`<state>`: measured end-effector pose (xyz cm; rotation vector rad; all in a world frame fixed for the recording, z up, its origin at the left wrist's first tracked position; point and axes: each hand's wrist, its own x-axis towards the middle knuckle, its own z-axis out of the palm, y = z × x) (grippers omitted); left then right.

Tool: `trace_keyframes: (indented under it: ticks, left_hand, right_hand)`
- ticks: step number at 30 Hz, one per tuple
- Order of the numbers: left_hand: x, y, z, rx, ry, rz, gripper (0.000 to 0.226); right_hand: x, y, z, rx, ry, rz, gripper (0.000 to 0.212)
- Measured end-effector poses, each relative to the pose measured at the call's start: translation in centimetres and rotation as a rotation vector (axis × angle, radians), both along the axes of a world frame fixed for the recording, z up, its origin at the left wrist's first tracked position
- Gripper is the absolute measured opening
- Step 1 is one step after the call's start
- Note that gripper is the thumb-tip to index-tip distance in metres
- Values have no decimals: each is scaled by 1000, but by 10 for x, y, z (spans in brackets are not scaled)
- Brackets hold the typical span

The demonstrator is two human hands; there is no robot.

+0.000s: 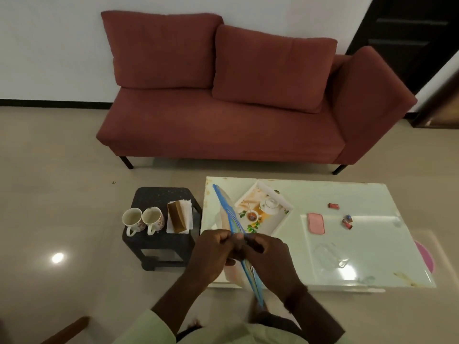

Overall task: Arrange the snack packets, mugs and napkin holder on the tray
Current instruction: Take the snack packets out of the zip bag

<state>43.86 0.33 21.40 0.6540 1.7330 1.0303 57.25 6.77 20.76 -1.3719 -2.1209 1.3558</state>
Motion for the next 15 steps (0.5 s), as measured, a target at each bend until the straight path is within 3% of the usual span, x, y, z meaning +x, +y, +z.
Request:
trace_keyframes:
  ticks: [7,12,15]
  left_hand:
    - [18,22,-12,-67,110,148,21]
    - [14,14,-14,-85,460,257,30]
    - [11,11,-17,-26,542,272,34]
  right_hand:
    - [31,67,-8,-90,1,-65,17]
    - [62,110,6,218,-120,-55,20]
    - [66,125,19,271,-125,31,19]
